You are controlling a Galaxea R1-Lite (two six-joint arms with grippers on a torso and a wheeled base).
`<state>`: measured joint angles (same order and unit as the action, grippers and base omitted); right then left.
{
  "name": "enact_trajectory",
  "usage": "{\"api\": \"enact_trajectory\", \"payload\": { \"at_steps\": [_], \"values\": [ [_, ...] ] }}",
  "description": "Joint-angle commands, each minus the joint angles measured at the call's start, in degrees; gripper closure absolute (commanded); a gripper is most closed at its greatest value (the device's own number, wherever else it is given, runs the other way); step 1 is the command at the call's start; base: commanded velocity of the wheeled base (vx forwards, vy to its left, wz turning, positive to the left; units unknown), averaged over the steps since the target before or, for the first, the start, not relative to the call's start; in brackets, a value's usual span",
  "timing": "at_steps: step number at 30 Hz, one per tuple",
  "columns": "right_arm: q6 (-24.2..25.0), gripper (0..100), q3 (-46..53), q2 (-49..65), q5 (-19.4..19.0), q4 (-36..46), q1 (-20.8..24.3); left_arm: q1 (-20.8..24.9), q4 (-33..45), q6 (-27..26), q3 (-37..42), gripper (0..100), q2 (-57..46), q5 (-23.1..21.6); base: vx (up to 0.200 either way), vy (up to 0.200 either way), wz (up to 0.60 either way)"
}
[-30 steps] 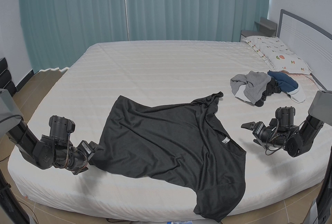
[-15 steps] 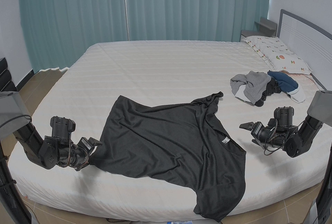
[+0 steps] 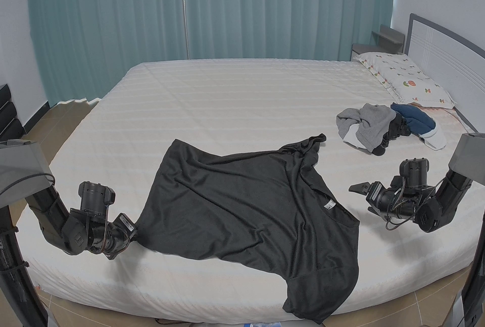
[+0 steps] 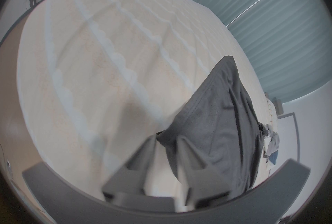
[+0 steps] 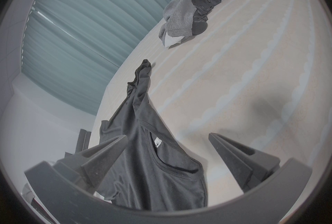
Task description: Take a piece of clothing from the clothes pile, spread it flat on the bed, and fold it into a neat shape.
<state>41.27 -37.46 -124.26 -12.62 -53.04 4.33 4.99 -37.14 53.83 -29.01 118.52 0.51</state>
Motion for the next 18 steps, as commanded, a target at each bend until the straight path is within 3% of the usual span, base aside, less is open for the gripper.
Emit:
{"api": "enact_trajectory", "payload": {
  "at_steps": [1,6,18],
  "values": [
    [-1.71,0,1.6,0.33,0.05,0.04,0.15,-0.5,-0.03,-0.66,0.62,100,-1.18,0.72,0.0,0.0,0.0],
    [-7.95,0,5.73,2.79,-0.13,2.06,1.65,-1.82,0.76,-3.74,1.86,100,-4.87,1.33,0.0,0.0,0.0],
    [-9.01,0,5.47,0.6,-2.32,7.43,2.0,-4.9,1.81,-6.99,2.56,100,-6.81,1.77,0.0,0.0,0.0]
  ]
}}
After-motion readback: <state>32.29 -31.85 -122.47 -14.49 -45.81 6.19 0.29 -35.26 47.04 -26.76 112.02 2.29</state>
